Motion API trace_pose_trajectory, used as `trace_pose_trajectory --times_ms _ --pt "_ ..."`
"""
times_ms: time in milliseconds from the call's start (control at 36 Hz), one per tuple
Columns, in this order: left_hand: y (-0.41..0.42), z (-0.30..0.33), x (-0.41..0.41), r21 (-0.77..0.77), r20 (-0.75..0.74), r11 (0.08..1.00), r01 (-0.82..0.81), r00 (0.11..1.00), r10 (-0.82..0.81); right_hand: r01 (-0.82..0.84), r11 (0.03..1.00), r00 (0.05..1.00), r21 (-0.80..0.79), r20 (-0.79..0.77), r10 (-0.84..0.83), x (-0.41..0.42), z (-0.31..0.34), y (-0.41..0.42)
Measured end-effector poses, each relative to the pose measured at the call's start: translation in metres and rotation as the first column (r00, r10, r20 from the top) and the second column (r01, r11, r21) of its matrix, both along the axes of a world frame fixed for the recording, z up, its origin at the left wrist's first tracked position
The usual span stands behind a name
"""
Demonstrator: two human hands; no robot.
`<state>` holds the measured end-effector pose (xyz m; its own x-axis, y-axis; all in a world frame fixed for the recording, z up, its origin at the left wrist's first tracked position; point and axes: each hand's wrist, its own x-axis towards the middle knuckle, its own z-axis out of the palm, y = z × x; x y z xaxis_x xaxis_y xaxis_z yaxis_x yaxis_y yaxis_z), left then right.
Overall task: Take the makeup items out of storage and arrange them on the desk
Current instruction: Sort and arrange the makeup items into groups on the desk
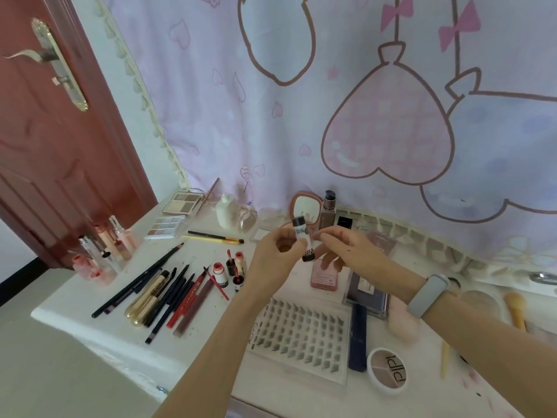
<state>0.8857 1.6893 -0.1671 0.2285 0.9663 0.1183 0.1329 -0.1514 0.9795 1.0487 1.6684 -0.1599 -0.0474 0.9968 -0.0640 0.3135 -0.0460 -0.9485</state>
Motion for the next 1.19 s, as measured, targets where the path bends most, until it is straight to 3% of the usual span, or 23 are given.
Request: trace_pose_trajectory --times_ms 139,250,361,500,611,694,778,833,944,1028,1083,1139,1194 --pt "-0.009 0.002 -0.006 -0.001 0.148 0.998 -0.056 0.987 0.056 -0.061 0.995 0.931 -0.083 -0.365 0.026 -0.024 0.012 -0.011" --pt "-0.016 0.005 -0.016 0.009 0.157 0.998 -0.054 0.986 0.052 -0.004 0.996 0.863 -0.087 -0.503 -0.041 -0.033 0.020 -0.014" --pt "-0.022 0.010 -0.027 0.058 0.196 0.998 -0.038 0.980 0.026 0.042 0.999 0.924 -0.005 -0.380 -0.041 -0.036 0.024 -0.014" --pt "-0.031 0.002 -0.039 0.290 -0.111 0.957 -0.020 0.992 0.054 0.058 0.998 0.976 0.038 -0.211 -0.048 -0.042 0.021 -0.020" --pt "-0.041 -0.012 -0.048 0.339 -0.194 0.939 -0.058 0.972 0.130 0.021 0.987 0.996 0.162 -0.086 -0.007 -0.055 0.019 -0.030" --pt "-0.050 -0.017 -0.053 0.232 -0.127 0.962 -0.142 0.976 0.175 -0.067 0.951 0.995 0.302 0.090 0.042 -0.064 0.020 -0.036" --pt "-0.062 -0.014 -0.061 0.113 -0.029 0.976 -0.189 0.981 0.193 -0.153 0.942 0.974 0.299 0.205 0.093 -0.069 0.020 -0.039" --pt "-0.069 -0.012 -0.071 0.072 0.052 0.981 -0.180 0.983 0.176 -0.130 0.964 0.989 0.232 0.096 0.111 -0.076 0.019 -0.042" --pt "-0.077 -0.016 -0.092 -0.018 0.211 0.997 -0.074 0.975 0.076 -0.019 1.000 0.960 0.009 -0.278 0.021 -0.090 0.012 -0.050" --pt "-0.083 -0.019 -0.103 -0.021 0.280 0.998 -0.053 0.958 0.056 -0.056 0.996 0.942 -0.075 -0.334 0.028 -0.101 0.006 -0.060" --pt "-0.087 -0.019 -0.108 -0.022 0.322 0.996 -0.089 0.942 0.091 -0.102 0.991 0.967 -0.086 -0.240 0.079 -0.108 0.001 -0.066" --pt "-0.089 -0.020 -0.115 -0.033 0.365 0.992 -0.125 0.922 0.129 -0.117 0.992 0.993 -0.042 -0.033 0.116 -0.113 -0.004 -0.071" --pt "-0.092 -0.022 -0.124 -0.013 0.333 0.990 -0.140 0.933 0.136 -0.100 0.995 0.994 0.006 0.034 0.100 -0.116 -0.007 -0.074"
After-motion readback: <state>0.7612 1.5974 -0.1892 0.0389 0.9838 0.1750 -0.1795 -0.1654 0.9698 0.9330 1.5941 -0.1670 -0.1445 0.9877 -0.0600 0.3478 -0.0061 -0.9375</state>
